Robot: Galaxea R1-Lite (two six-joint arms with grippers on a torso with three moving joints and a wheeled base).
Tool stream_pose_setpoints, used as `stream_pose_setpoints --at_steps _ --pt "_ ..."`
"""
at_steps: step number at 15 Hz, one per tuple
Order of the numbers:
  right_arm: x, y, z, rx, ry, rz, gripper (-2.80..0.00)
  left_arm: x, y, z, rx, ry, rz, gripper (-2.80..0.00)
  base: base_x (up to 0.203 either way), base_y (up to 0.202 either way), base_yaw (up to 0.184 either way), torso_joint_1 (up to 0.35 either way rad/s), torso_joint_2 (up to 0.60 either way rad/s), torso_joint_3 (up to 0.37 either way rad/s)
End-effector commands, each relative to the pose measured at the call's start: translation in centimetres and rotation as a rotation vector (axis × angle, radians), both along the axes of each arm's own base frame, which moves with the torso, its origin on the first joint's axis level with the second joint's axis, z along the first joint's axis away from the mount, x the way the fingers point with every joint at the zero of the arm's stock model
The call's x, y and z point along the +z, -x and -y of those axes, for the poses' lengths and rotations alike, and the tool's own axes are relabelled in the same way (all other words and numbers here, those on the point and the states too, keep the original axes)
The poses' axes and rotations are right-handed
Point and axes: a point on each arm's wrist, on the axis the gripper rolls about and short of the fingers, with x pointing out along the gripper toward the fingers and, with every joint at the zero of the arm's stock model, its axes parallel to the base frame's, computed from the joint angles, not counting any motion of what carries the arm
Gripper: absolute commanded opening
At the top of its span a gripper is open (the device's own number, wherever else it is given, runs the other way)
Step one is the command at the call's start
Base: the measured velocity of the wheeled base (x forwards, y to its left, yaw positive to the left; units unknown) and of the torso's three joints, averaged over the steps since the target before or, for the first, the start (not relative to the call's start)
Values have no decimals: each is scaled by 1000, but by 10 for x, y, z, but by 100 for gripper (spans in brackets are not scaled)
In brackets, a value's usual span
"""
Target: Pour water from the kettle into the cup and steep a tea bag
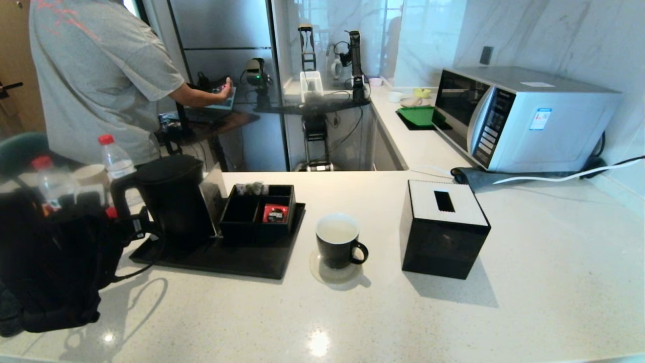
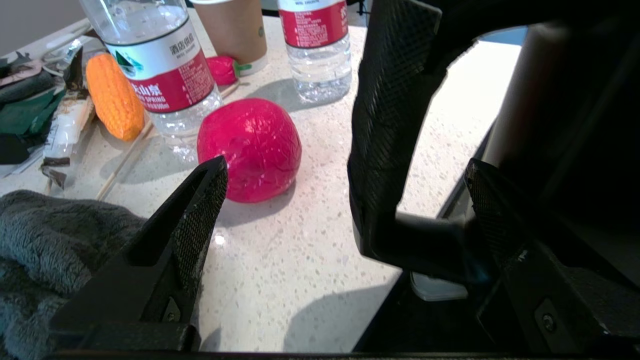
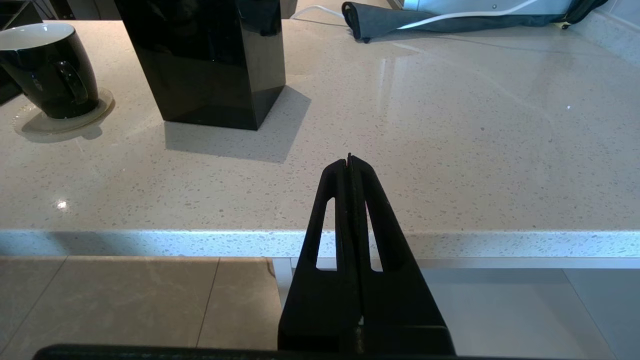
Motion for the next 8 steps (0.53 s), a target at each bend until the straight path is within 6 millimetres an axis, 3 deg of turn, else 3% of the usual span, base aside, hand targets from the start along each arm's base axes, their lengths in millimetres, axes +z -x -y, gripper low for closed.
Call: stream_pose_setpoints --at_steps 1,8 --pt "0 0 0 1 0 -1 -280 3 -4 -2 5 -13 51 0 0 0 0 0 0 0" --pt "0 0 0 1 0 -1 -280 8 -12 -5 8 -22 85 0 0 0 0 0 0 0"
